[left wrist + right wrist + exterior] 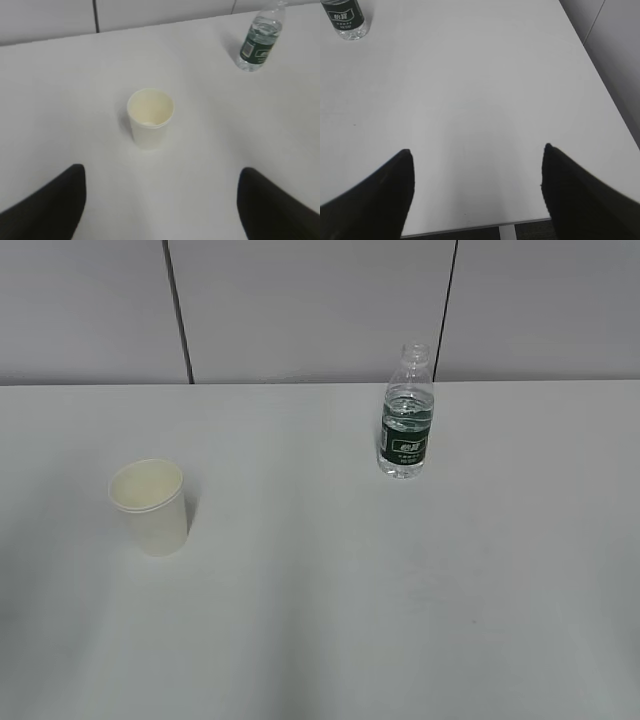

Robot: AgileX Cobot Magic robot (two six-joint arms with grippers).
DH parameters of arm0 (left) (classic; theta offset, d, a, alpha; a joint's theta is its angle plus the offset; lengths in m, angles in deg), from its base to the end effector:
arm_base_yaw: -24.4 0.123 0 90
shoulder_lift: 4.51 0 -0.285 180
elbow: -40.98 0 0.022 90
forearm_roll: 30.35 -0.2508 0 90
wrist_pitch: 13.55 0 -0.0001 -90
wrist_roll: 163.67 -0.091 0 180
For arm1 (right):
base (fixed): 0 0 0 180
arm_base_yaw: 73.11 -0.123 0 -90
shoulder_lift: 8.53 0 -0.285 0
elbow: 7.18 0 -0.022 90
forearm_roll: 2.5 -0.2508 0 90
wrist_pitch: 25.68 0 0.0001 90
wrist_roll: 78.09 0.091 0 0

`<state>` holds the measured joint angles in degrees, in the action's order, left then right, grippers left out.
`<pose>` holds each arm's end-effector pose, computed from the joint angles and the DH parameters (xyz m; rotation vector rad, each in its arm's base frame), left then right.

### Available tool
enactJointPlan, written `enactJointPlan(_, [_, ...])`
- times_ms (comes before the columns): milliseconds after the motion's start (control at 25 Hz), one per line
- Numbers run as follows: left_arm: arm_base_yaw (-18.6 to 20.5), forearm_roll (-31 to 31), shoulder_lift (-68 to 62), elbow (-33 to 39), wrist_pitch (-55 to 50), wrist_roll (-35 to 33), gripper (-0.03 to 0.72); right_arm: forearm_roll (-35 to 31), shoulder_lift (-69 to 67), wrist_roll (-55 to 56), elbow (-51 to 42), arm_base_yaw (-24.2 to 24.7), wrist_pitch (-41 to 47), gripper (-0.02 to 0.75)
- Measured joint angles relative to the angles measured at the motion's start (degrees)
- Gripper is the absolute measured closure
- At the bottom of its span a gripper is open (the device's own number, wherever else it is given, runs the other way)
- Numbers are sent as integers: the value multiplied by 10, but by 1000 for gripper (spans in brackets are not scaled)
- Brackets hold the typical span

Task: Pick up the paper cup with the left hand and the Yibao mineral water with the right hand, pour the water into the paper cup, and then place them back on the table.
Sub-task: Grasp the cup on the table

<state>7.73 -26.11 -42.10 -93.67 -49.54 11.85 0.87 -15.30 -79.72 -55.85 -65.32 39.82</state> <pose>0.0946 -0.0325 0.3055 0.3468 2.0517 -0.2119 -0.0116 -0.0033 0.2702 0.1198 2.1105 -0.1693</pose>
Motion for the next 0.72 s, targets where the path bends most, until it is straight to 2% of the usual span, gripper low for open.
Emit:
enactJointPlan(80, [-35, -24, -22, 0, 38, -1, 129, 0, 0, 0, 0, 0, 0, 153])
enactJointPlan(160, [-54, -37, -43, 1, 85, -1, 129, 0, 0, 0, 0, 0, 0, 153])
enactJointPlan(280, [-58, -31, -67, 20, 167, -1, 129, 0, 0, 0, 0, 0, 0, 153])
enactJointPlan(720, [-58, -5, -174, 171, 457, -1, 129, 0, 0, 0, 0, 0, 0, 153])
